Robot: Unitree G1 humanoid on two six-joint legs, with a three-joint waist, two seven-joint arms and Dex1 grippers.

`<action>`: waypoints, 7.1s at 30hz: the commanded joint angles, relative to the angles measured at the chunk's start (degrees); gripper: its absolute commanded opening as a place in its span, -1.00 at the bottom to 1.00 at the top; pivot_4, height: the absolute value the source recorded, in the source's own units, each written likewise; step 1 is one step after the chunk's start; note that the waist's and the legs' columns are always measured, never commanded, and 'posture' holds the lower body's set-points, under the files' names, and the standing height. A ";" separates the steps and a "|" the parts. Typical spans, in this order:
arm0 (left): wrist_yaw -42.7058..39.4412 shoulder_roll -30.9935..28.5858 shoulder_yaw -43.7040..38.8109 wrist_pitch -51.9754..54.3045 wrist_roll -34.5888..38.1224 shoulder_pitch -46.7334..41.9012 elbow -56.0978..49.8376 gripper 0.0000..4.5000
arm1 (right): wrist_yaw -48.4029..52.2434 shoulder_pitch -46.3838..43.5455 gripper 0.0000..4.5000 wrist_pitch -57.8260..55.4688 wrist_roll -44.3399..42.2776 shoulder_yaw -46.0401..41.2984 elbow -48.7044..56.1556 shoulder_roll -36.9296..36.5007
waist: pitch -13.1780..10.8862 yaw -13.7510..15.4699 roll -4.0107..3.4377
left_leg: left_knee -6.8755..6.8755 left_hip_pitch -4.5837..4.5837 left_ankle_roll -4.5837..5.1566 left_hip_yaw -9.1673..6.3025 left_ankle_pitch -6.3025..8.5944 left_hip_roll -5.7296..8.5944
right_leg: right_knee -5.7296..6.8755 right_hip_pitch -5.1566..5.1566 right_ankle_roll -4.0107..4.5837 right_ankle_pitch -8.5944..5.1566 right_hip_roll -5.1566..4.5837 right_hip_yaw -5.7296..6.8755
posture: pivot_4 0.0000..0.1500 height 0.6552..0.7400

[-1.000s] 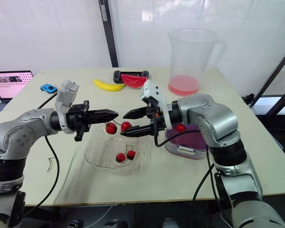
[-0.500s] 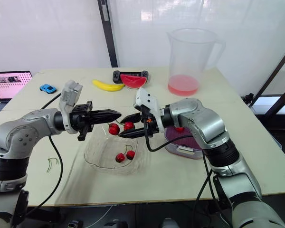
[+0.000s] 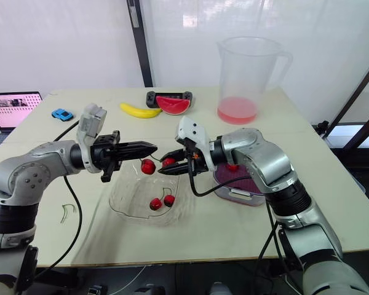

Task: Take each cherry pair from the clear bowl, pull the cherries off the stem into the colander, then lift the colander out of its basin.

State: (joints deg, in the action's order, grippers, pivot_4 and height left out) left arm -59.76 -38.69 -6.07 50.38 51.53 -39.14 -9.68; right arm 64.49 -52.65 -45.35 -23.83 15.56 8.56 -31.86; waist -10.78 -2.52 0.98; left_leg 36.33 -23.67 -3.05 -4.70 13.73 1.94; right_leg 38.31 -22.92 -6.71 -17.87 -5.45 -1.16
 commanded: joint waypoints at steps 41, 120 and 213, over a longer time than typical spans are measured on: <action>3.21 3.44 -4.37 -6.56 1.61 0.48 -2.18 -1.00 | 12.42 2.53 0.99 1.47 1.01 -12.53 -11.22 -24.26 | -0.04 0.09 -0.04 | 0.03 0.00 0.02 0.09 0.01 0.05 | -0.09 0.05 -0.02 -0.01 -0.09 -0.04 | 1.00 1.00; 1.80 3.29 -4.81 -7.10 -0.93 0.41 -0.27 -1.00 | 1.75 -1.25 -0.20 -5.00 -4.48 -9.03 -3.15 -17.72 | -0.03 0.33 -0.03 | 0.15 -0.06 0.08 -0.05 0.05 0.10 | -0.08 0.11 -0.03 -0.01 -0.10 0.08 | 1.00 1.00; -10.14 -23.68 -32.79 -18.55 -5.64 41.89 -5.51 0.97 | 4.87 -14.69 1.00 -3.45 0.21 7.07 1.61 -1.51 | -0.07 -0.07 -0.19 | -0.25 0.04 0.12 0.31 0.08 -0.46 | -0.12 -0.16 0.04 0.01 0.11 -0.13 | 1.00 1.00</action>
State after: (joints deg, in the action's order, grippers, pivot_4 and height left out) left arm -70.59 -62.31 -38.53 33.99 47.87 3.52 -16.04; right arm 72.11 -64.37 -47.00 -25.53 22.18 9.74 -34.22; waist -10.86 -2.59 0.79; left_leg 36.08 -23.64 -2.94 -4.40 13.80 1.48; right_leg 38.19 -23.10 -6.65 -17.86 -5.34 -1.30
